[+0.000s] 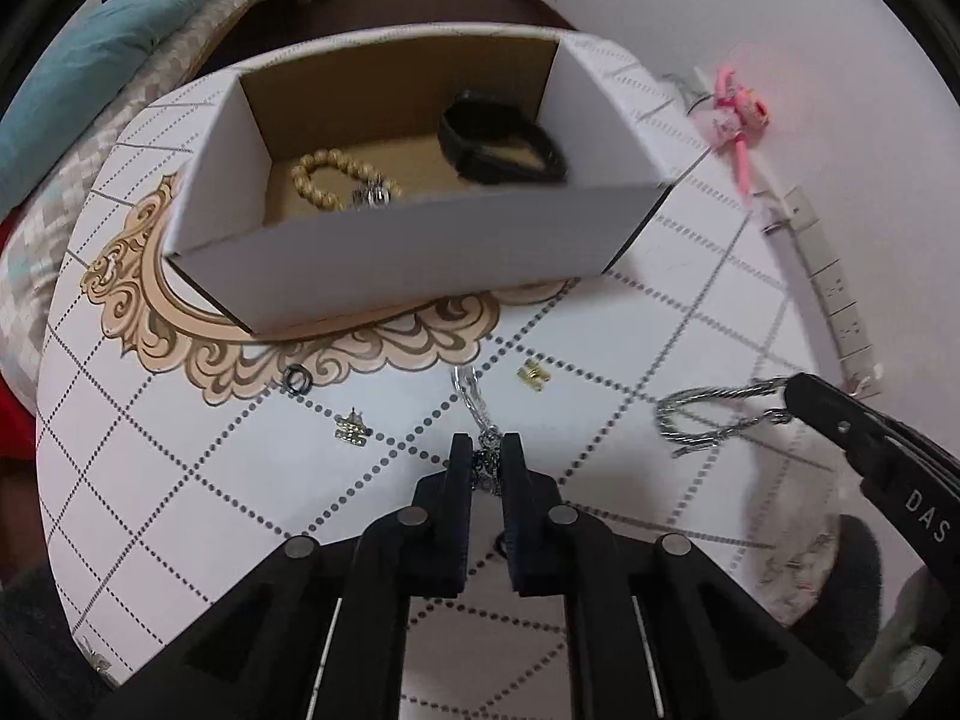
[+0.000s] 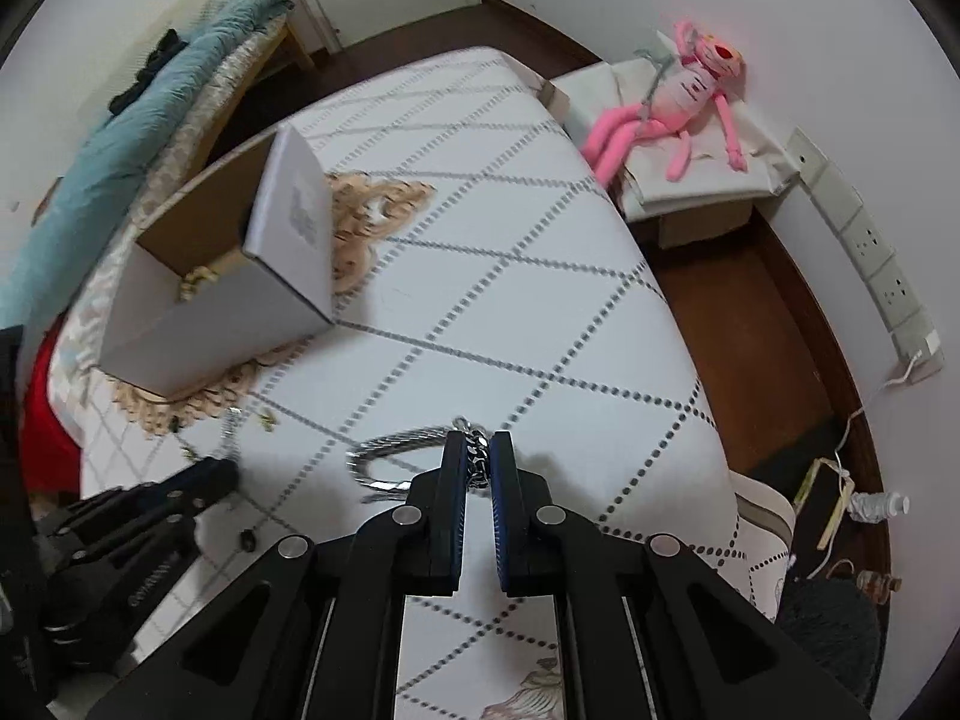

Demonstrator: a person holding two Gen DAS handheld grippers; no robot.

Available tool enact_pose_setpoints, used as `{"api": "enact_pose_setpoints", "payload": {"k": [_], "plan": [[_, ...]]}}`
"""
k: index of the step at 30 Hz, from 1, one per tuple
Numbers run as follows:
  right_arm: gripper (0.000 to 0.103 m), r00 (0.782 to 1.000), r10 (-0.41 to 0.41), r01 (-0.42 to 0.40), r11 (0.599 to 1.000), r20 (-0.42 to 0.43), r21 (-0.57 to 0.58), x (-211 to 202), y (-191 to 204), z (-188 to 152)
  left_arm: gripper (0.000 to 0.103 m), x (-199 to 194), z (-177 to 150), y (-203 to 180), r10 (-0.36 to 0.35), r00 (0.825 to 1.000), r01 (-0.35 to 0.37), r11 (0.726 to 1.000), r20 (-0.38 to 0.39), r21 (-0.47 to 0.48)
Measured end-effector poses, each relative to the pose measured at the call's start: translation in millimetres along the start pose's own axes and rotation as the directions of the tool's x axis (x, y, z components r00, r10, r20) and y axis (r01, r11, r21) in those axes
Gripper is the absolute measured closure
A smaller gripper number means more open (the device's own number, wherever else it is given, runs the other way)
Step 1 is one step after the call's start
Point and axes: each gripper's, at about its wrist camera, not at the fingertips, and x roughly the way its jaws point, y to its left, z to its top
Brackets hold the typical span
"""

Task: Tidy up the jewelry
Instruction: 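Grasp the silver chain bracelet with the right gripper while the left gripper grasps the thin silver chain, then carry both silver chains into the box and open both grippers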

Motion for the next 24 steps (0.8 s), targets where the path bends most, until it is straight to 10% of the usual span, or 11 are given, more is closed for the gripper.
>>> {"api": "enact_pose_setpoints", "payload": {"k": [12, 24], "plan": [[0.095, 0.983, 0.172, -0.165, 0.981, 0.066, -0.102, -61, 48, 33, 0.097, -92, 31, 22, -0.100, 0.986, 0.104, 0.994, 0.136, -0.020], [0.095, 0.956, 0.271, -0.240, 0.944, 0.115, -0.227, -98, 108, 95, 0.097, -127, 90, 46, -0.054, 0.972, 0.057, 0.998, 0.231, -0.004]]}}
